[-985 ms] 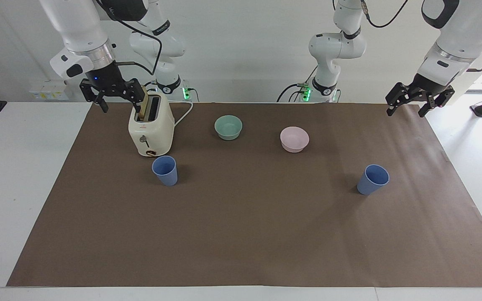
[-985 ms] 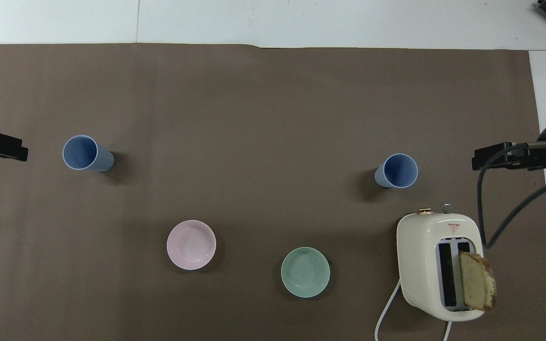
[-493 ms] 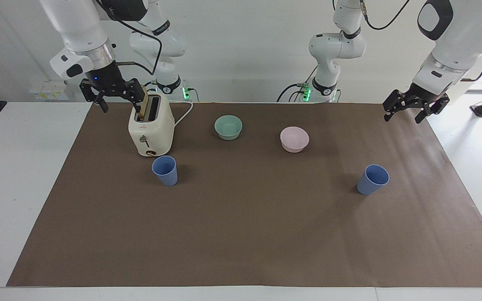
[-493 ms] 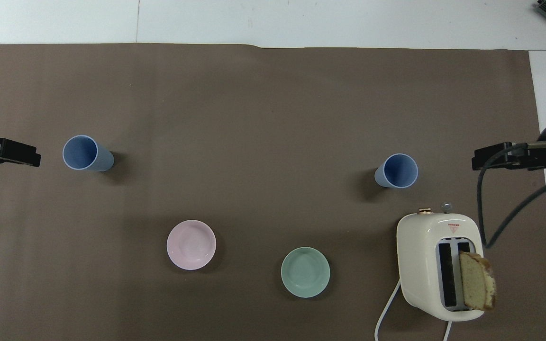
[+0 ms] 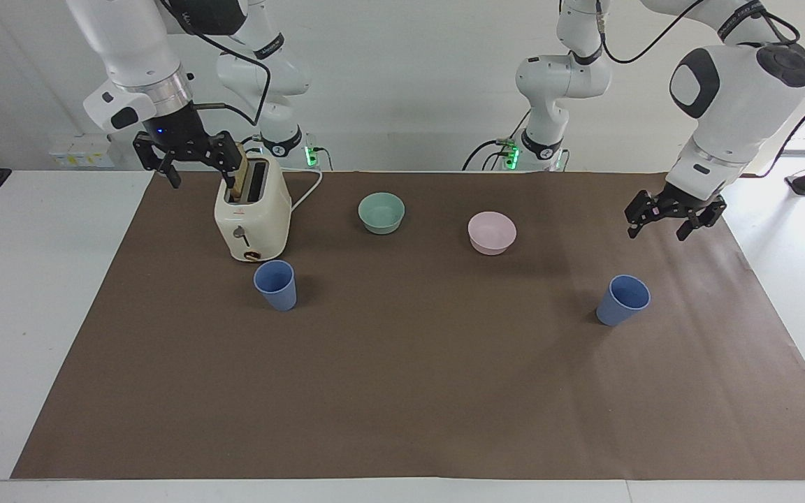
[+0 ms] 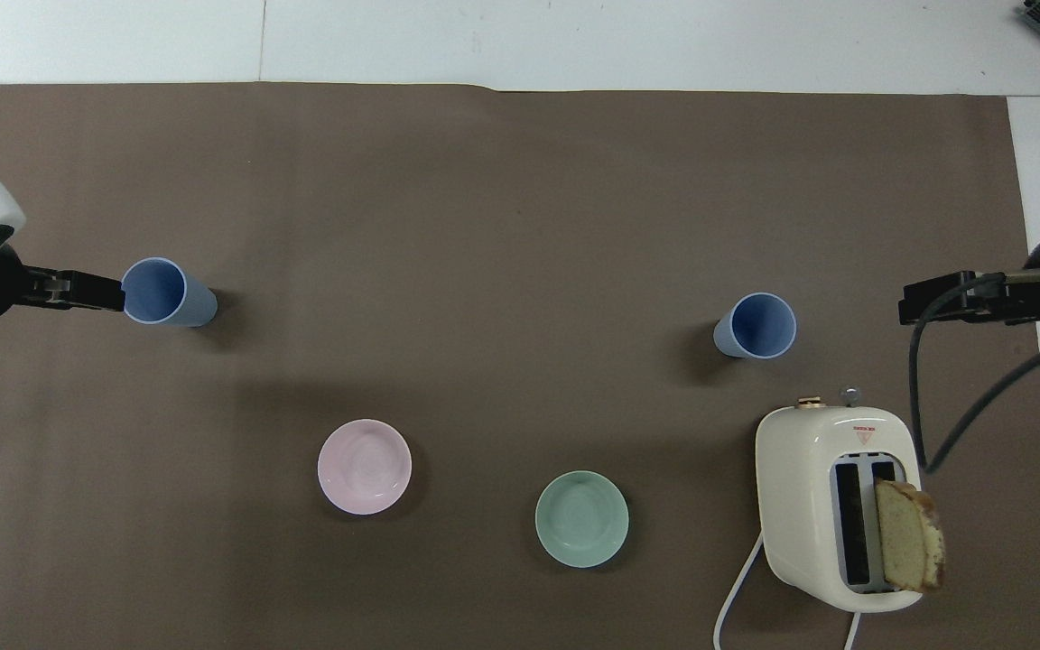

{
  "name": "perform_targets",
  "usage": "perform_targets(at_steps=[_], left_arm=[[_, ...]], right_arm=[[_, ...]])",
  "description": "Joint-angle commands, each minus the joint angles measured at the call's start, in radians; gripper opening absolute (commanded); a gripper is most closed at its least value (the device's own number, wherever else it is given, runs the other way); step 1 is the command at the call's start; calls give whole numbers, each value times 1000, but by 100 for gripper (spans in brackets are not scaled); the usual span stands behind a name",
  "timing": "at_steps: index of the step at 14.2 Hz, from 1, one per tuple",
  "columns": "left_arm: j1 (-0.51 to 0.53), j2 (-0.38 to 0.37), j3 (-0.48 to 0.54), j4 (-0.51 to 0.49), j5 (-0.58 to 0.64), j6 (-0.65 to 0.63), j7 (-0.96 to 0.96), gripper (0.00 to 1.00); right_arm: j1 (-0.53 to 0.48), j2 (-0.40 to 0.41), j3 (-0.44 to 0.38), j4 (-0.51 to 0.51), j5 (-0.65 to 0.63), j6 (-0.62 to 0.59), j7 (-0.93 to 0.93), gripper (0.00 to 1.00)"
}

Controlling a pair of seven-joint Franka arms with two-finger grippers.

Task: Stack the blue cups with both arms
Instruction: 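Reach the left gripper to the nearby blue cup and grasp it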

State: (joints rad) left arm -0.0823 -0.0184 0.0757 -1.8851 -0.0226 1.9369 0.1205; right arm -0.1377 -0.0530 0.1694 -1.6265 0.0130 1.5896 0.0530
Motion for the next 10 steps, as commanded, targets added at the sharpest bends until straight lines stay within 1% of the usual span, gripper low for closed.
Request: perform_targets(at_steps=[1, 4, 6, 8, 10], left_arm=[[15, 1, -4, -97, -11, 121, 18, 100], [21, 67, -4, -103, -11, 174, 16, 100], [27, 112, -4, -104, -11, 230, 15, 100], [67, 124, -4, -103, -11, 279, 14, 100], [72, 139, -4, -101, -11, 301, 18, 100]], right_arm=[[-14, -13, 4, -19, 16, 16, 7, 100], [-13, -13, 4, -19, 16, 16, 7, 100], [-14, -13, 4, -19, 16, 15, 7, 100], [-13, -13, 4, -19, 16, 15, 7, 100], [-13, -13, 4, -19, 16, 15, 7, 100]])
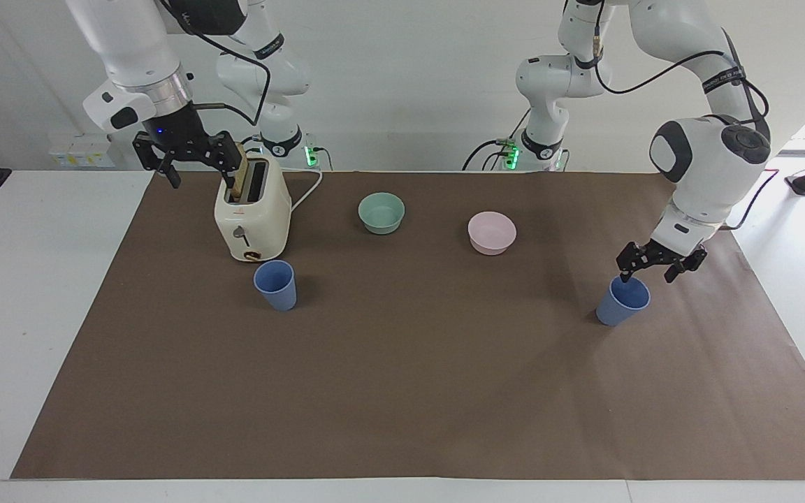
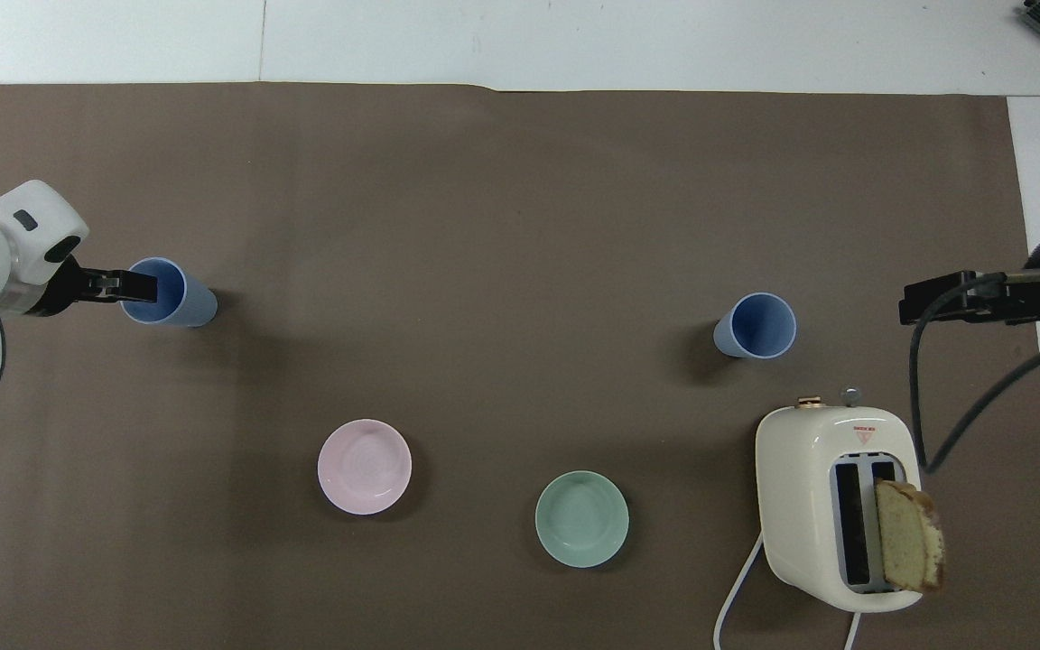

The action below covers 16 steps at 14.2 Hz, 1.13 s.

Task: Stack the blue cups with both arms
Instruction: 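Reach the left gripper to the nearby blue cup and grasp it, then carry the blue cup with the left gripper toward the table center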

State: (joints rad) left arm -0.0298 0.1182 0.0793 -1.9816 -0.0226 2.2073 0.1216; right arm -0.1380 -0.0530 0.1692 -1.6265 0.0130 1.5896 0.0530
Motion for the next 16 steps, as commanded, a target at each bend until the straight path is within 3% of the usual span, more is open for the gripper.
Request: perform_targets(at_steps=[1, 6, 7, 9, 12, 14, 16], left_arm=[[19, 20, -7, -2, -11, 43, 16, 100], [15, 66, -9, 0, -11, 100, 16, 100], [13, 66, -9, -2, -19, 98, 16, 96], [15, 63, -9, -8, -30, 95, 16, 75], [5, 63, -9, -11, -30, 88, 15, 25], [2, 61, -9, -10, -31, 78, 7, 1], [1, 63, -10, -2, -31, 72, 7, 0]], right_arm=[[-12, -13, 4, -19, 16, 16, 7, 100], [-12, -13, 4, -19, 16, 16, 8, 100], [-12, -15, 4, -19, 16, 16, 10, 100], [-12, -16, 4, -26, 16, 16, 11, 100], [-12, -16, 4, -26, 16, 16, 11, 100], [-12, -16, 4, -26, 16, 16, 14, 100], [-12, -16, 4, -26, 16, 16, 15, 100]])
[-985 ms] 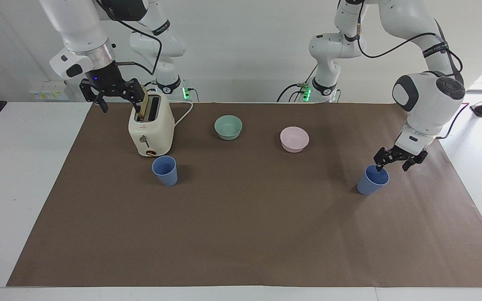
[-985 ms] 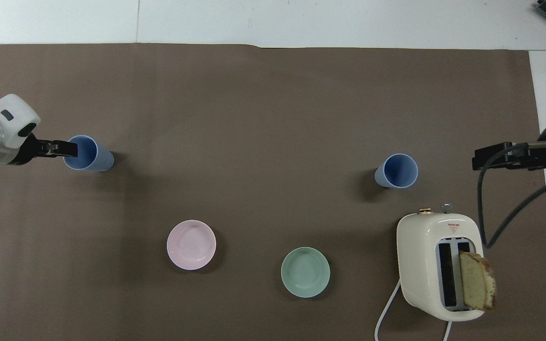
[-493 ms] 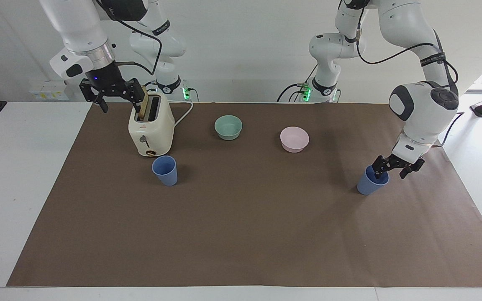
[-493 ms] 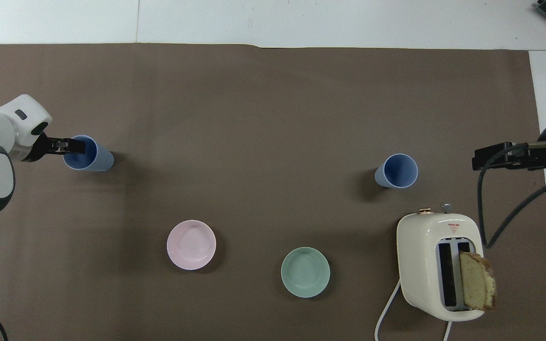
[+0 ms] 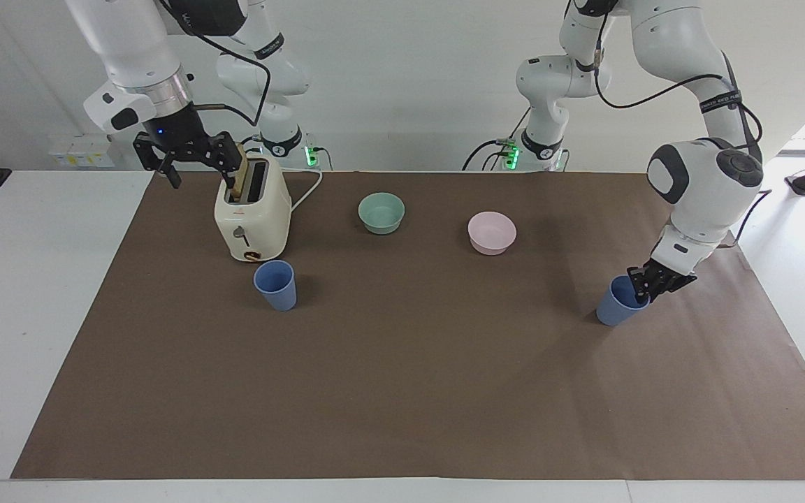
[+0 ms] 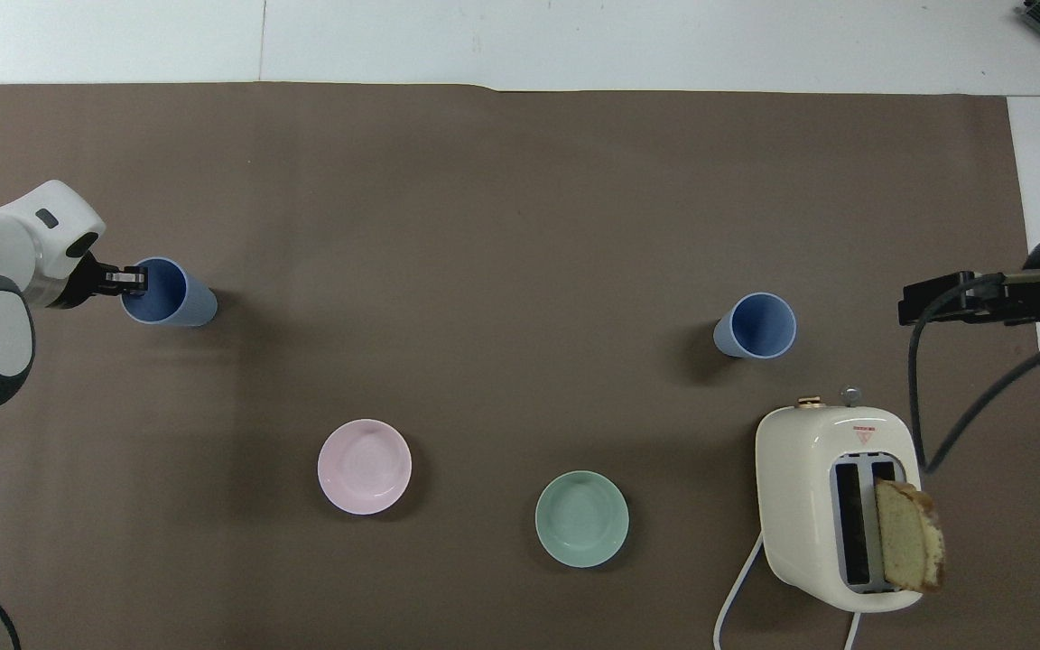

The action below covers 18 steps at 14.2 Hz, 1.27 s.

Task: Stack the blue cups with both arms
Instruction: 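Carry the blue cup with the left gripper toward the table center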

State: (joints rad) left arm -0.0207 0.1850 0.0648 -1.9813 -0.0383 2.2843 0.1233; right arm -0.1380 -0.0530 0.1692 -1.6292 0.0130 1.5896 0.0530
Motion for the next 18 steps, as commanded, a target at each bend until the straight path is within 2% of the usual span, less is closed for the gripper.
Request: perform_targets(at_steps=[1, 5, 8, 15, 18], left_arm=[[-8, -3, 4, -1, -14, -5, 4, 0], [-34, -2, -6, 28, -14, -5, -2, 0], [-106, -1, -5, 38, -14, -6, -19, 0], [-295, -1, -8, 39, -14, 14, -307, 0], [-362, 7, -10, 36, -61, 36, -349, 0]], right_arm=[[-12, -16, 4, -23, 16, 16, 14, 100], [-12, -16, 4, -21, 16, 16, 13, 100], [-12, -16, 4, -21, 16, 16, 14, 100], [-12, -16, 4, -23, 16, 16, 13, 100], [-12, -16, 4, -23, 16, 16, 11, 100]])
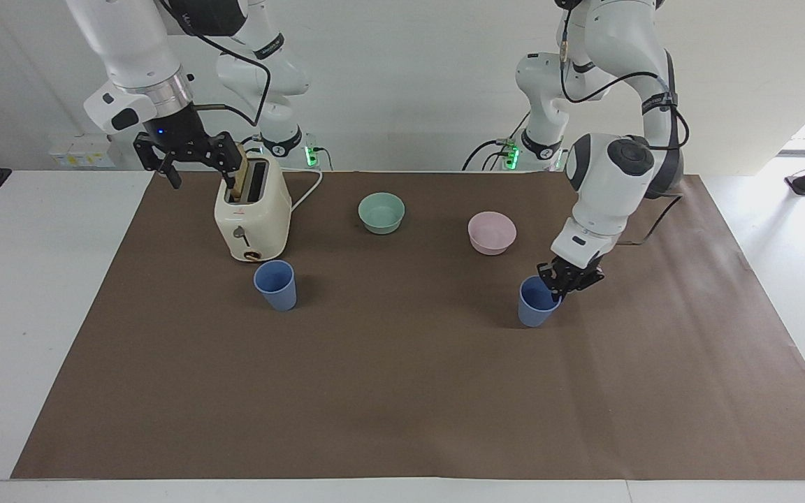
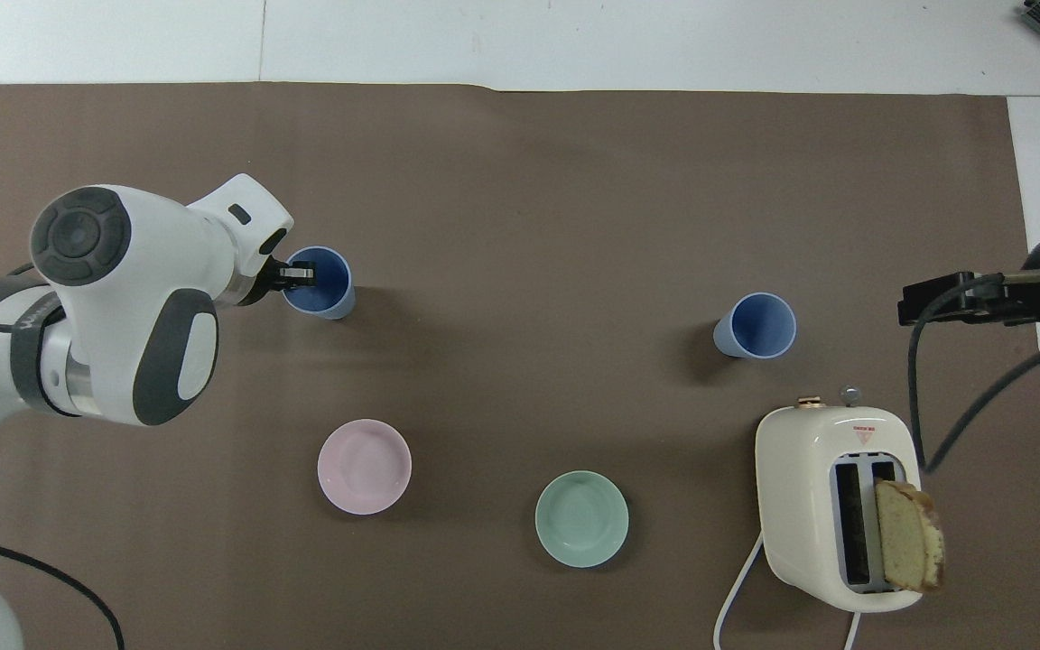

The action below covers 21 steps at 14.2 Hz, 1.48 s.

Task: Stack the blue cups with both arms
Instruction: 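Carry the blue cup with the left gripper toward the table center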

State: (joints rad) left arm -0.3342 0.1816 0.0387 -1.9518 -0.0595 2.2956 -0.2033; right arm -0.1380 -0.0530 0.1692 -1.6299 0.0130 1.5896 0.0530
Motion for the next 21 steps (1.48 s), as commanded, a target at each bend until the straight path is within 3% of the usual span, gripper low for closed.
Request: perform_targets(at_steps=[1, 5, 12, 13, 14, 16, 19, 21], left_arm=[[-72, 18, 17, 7, -62, 28, -37, 0], [-163, 12, 15, 5, -69, 44, -232, 0], [-255, 49, 17, 2, -71, 117, -309, 0], [-256, 49, 17, 2, -69, 113, -311, 11], [-256, 47, 15, 1, -71, 107, -311, 37], [-255, 48, 17, 7, -69, 107, -297, 100], [-244, 33, 20, 13, -59, 82, -294, 100], [-229, -17, 32, 22, -54, 7, -283, 100]], right_arm=[[-12, -16, 4, -22, 16, 16, 11, 100], [-14, -16, 4, -22, 16, 16, 16, 100], [-25, -22, 3, -85, 19, 81, 10, 100], [-20, -16, 3, -90, 19, 82, 13, 100], [-20, -8, 4, -96, 19, 84, 11, 100], [-9, 4, 6, -106, 19, 137, 18, 100], [-6, 15, 6, -151, 21, 176, 19, 100], [0, 34, 6, -178, 21, 219, 13, 100]])
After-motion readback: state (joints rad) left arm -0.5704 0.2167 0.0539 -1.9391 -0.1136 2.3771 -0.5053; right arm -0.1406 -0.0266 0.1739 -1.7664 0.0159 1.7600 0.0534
